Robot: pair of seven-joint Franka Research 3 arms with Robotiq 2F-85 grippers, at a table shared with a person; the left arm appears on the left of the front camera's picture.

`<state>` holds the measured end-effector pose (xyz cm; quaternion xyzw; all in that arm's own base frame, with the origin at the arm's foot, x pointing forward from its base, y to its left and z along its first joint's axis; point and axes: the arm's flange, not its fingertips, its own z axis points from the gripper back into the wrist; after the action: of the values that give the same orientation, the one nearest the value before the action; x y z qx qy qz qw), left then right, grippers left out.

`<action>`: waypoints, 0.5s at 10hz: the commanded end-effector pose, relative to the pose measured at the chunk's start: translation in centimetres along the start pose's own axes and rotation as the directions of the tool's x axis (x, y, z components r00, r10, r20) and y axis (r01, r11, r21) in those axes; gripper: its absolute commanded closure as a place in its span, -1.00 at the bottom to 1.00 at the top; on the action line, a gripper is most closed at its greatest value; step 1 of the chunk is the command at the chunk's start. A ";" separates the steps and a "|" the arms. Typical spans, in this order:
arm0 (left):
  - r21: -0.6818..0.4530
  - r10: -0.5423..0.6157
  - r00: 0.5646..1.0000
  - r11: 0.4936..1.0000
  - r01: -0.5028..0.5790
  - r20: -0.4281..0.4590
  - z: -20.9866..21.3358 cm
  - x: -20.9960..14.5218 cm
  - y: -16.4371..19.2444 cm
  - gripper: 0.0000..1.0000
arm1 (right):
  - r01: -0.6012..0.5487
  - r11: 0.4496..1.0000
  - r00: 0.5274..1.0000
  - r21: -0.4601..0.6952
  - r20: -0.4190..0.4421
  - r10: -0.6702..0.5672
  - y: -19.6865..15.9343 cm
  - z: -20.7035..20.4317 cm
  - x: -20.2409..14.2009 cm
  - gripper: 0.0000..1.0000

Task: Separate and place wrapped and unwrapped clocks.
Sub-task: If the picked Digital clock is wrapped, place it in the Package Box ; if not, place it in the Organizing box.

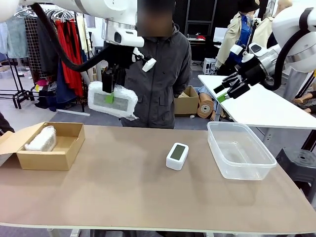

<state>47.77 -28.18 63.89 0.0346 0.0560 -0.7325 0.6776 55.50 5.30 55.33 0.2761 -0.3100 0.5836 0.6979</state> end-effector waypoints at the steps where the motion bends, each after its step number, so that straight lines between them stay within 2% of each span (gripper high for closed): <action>1: -0.018 0.196 0.980 0.980 -0.196 0.032 0.9 -2.6 -1.3 1.00 | -0.004 1.000 1.000 -0.006 0.000 0.004 0.0 0.1 0.2 -1.00; 2: -0.026 0.302 0.953 0.953 -0.302 0.024 0.8 -4.2 -1.5 1.00 | -0.004 1.000 1.000 -0.006 0.000 0.004 0.0 0.1 0.2 -1.00; 4: -0.098 0.443 0.896 0.894 -0.437 0.043 0.0 -7.3 -2.0 1.00 | -0.004 1.000 1.000 -0.006 0.000 0.004 0.0 0.1 0.2 -1.00; 5: -0.139 0.550 0.834 0.831 -0.539 0.051 -0.4 -9.1 -2.0 1.00 | -0.004 1.000 1.000 -0.006 0.000 0.004 0.0 0.1 0.2 -1.00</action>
<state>47.63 -20.00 65.64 -0.0006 0.0641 -0.5505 0.8324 55.50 5.28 55.32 0.2761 -0.3100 0.5835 0.6980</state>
